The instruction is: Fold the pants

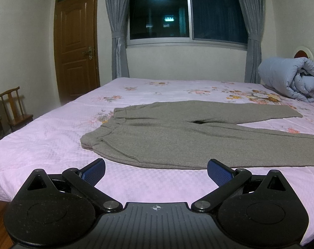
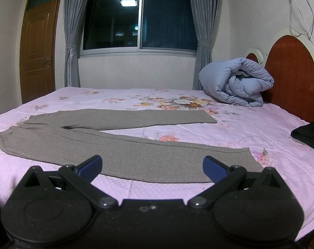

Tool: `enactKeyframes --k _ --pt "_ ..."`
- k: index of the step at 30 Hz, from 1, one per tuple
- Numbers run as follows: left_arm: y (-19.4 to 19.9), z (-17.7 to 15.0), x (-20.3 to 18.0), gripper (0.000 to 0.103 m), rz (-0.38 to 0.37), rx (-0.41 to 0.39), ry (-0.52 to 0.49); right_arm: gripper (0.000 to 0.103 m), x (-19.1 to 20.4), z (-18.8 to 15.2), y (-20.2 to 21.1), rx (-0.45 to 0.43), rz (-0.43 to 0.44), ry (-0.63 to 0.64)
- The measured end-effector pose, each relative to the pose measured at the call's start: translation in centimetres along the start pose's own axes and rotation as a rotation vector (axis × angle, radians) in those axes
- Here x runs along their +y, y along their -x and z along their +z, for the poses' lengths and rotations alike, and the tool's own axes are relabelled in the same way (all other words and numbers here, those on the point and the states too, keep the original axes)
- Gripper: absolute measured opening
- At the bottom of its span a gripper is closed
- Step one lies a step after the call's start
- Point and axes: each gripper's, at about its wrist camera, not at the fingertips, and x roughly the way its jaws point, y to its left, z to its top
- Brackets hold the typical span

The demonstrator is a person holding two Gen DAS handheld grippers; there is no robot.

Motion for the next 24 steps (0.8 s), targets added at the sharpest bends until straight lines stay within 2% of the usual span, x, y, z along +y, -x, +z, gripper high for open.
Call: enactKeyframes --k 5,8,10,14,18,21,23,24 --pt "-0.6 0.8 0.6 0.103 -0.007 0.03 -0.007 0.097 -0.1 0.2 0.0 0.005 0.0 -0.002" --pt "-1.4 3.2 2.8 0.103 0.027 -0.043 -0.005 0.097 -0.5 1.7 0.0 -0.022 0.013 0.019" --pt "-3.5 5.7 5.2 0.103 0.035 -0.023 0.041 0.097 -1.3 3.6 -1.1 -0.031 -0.006 0.024" --pt "-9.8 10.6 10.5 0.103 0.03 0.046 0.127 0.097 -4.1 7.6 -5.1 -0.022 -0.018 -0.06" --pt "-17.3 14.2 13.8 0.103 0.011 0.101 0.131 0.098 -5.7 10.4 -9.6 -0.009 -0.029 -0.102" --pt "-23.1 15.0 14.3 0.103 0.054 0.146 0.083 0.097 -4.9 11.3 -13.4 0.009 -0.041 -0.049" --pt "-27.4 14.9 14.9 0.103 0.066 0.209 0.117 0.097 -4.4 11.5 -16.0 0.032 -0.041 -0.04" --pt "-29.4 14.9 15.1 0.103 0.101 0.234 0.123 0.097 -4.0 11.6 -17.4 0.048 -0.038 -0.035"
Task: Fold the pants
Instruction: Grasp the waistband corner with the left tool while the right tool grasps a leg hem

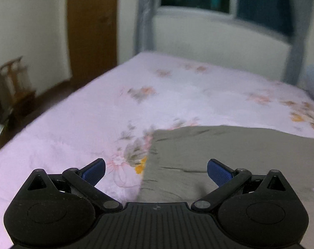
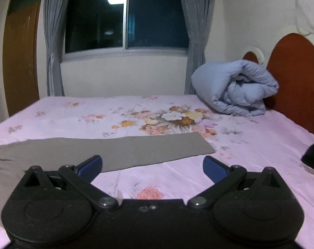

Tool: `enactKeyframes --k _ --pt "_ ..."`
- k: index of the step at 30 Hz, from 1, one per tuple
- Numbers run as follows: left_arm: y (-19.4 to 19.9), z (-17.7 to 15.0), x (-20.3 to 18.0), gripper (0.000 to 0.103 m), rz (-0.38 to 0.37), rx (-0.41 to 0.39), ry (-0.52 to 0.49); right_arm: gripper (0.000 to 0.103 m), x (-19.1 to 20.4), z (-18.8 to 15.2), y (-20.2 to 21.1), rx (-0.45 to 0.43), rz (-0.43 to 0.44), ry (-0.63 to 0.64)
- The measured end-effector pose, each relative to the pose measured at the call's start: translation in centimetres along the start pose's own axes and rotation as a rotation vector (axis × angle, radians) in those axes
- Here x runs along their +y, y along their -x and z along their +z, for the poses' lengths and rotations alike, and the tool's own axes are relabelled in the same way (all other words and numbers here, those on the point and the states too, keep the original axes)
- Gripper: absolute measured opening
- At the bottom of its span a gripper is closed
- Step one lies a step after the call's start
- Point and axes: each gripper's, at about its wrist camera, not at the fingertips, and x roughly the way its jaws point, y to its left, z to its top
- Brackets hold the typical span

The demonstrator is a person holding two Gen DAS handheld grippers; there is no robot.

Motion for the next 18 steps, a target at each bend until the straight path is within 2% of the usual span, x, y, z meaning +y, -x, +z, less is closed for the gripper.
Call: enactKeyframes --k 4,7,13,15,18 --pt "-6.1 1.6 -0.9 0.103 0.042 0.05 -0.011 0.097 1.6 0.5 -5.3 0.051 -0.003 0.038" --pt "-9.7 2.2 -1.0 0.103 -0.007 0.082 0.021 0.097 2.6 0.9 -8.7 0.077 -0.014 0.076" --pt "-16.6 3.5 -1.2 0.103 -0.015 0.124 -0.001 0.097 4.1 1.2 -12.3 0.086 0.008 0.107" --pt "-18.3 3.7 -1.3 0.088 -0.029 0.162 -0.015 0.097 4.2 1.0 -13.0 0.093 0.009 0.108" --pt "-20.4 3.9 -1.4 0.086 -0.066 0.197 -0.025 0.097 4.1 0.6 -13.9 0.109 -0.006 0.111"
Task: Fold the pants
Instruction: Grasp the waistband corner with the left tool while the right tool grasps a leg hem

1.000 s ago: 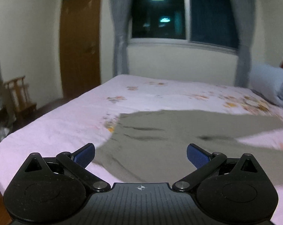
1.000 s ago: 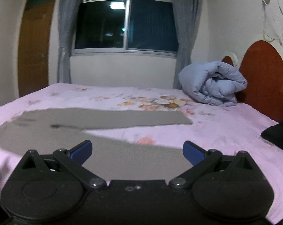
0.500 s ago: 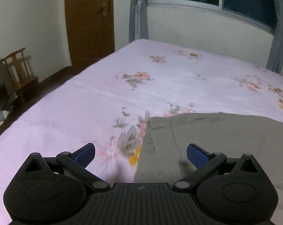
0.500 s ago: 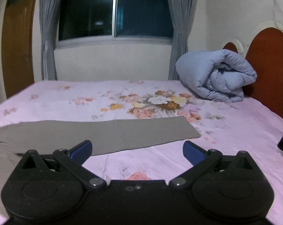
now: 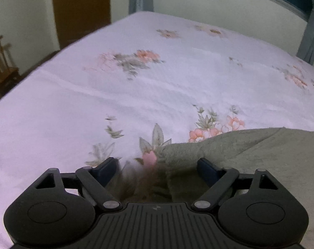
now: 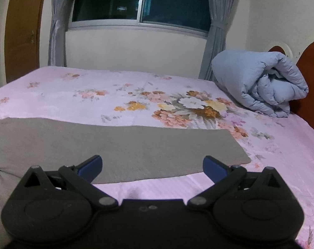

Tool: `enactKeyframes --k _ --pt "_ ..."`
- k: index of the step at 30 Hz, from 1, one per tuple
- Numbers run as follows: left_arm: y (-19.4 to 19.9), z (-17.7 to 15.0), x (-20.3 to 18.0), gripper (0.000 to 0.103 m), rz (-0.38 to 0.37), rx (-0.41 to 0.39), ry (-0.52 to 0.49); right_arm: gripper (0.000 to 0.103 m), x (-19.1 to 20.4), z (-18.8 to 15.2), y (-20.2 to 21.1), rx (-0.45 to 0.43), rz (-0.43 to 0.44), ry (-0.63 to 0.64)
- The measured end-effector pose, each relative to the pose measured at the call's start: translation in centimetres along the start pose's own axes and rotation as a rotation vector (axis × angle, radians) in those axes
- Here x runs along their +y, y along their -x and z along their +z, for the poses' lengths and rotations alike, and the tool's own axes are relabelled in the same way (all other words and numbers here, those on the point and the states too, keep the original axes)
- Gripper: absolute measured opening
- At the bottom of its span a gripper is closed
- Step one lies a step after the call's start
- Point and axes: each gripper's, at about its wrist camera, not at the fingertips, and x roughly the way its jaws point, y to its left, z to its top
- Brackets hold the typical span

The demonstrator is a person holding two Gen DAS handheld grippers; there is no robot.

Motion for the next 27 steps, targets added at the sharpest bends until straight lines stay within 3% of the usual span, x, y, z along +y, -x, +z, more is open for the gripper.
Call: enactKeyframes --k 7,10,13,16,18,21,23,27 --pt "-1.9 0.5 -0.2 0.086 -0.102 0.051 -0.021 0.097 0.0 -0.4 -0.8 0.018 0.004 -0.005" --pt "-1.5 0.6 -1.2 0.053 -0.151 0.049 -0.059 0.097 0.0 -0.3 -1.0 0.025 0.029 -0.027" --pt "-0.5 0.7 -2.3 0.028 -0.135 0.037 -0.123 0.097 0.1 0.0 -1.9 0.056 0.074 -0.047" --pt "0.9 0.9 -1.9 0.017 -0.157 0.028 -0.12 0.097 0.3 1.3 -3.5 0.113 0.166 -0.049" --pt "1.8 1.0 -1.3 0.016 -0.179 0.027 -0.104 0.097 0.5 2.8 -4.8 0.137 0.262 -0.031" --pt "2.9 1.3 -0.6 0.015 -0.204 0.011 -0.061 0.084 1.6 5.6 -7.9 0.178 0.409 0.029" --pt "3.1 1.6 -0.4 0.015 -0.213 0.01 -0.049 0.061 2.8 7.5 -10.5 0.211 0.466 0.093" --pt "3.0 2.0 -0.3 0.014 -0.218 0.021 -0.047 0.054 6.3 10.0 -15.3 0.233 0.529 0.252"
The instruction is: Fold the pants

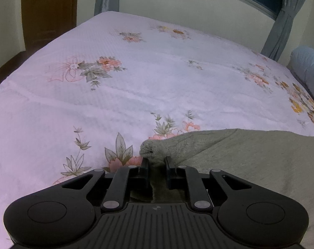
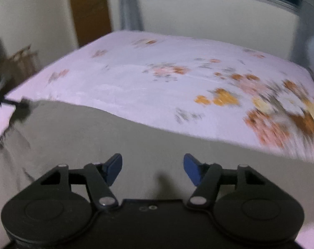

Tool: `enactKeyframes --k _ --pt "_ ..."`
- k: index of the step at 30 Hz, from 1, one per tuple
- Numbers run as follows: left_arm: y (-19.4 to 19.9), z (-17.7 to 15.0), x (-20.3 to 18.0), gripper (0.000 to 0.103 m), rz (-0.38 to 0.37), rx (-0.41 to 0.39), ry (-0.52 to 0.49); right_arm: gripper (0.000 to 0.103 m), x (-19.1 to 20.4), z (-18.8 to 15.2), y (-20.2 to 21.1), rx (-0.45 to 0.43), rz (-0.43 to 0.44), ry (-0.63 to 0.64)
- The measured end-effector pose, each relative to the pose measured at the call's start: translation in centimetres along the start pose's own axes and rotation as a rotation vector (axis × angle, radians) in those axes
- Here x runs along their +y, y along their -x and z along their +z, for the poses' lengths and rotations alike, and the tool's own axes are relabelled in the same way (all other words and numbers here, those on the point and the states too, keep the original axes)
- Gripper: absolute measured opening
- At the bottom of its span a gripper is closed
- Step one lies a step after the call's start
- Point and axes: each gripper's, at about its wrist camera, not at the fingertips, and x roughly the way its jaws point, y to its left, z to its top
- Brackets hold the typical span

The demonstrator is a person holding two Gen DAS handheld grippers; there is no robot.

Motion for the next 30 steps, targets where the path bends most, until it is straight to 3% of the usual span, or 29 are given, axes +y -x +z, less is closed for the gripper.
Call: enactKeyframes --k 3,5,8,13,22,25,27,29,30 --pt "-0.2 0.3 0.2 0.014 -0.008 0.016 -0.011 0.042 0.1 1.7 -3.5 0.07 0.013 0.121" --pt "-0.4 0.2 0.2 0.014 -0.01 0.022 -0.012 0.029 -0.2 2.4 -5.5 0.11 0.035 0.173" --pt "-0.9 0.0 -0.1 0.014 0.003 0.025 -0.038 0.026 -0.5 3.3 -7.7 0.133 0.059 0.236" --pt "-1.8 -0.2 -0.7 0.015 0.03 0.039 -0.075 0.029 -1.8 3.8 -10.4 0.17 0.095 0.258" --pt "-1.7 0.0 -0.9 0.015 0.037 0.048 -0.101 0.044 -3.8 2.9 -11.4 0.224 0.218 0.199" --pt "-1.8 0.0 -0.9 0.015 0.039 0.05 -0.105 0.073 -3.5 2.7 -12.3 0.266 0.148 0.271" --pt "-2.0 -0.1 -0.9 0.015 0.042 0.049 -0.101 0.062 -3.4 2.7 -12.8 0.303 0.182 0.266" --pt "-1.9 -0.1 -1.0 0.015 0.044 0.043 -0.108 0.008 -3.9 3.0 -12.6 0.326 0.224 0.203" --pt "-1.8 -0.1 -1.0 0.014 0.04 0.038 -0.104 0.001 -3.7 3.1 -12.2 0.322 0.224 0.213"
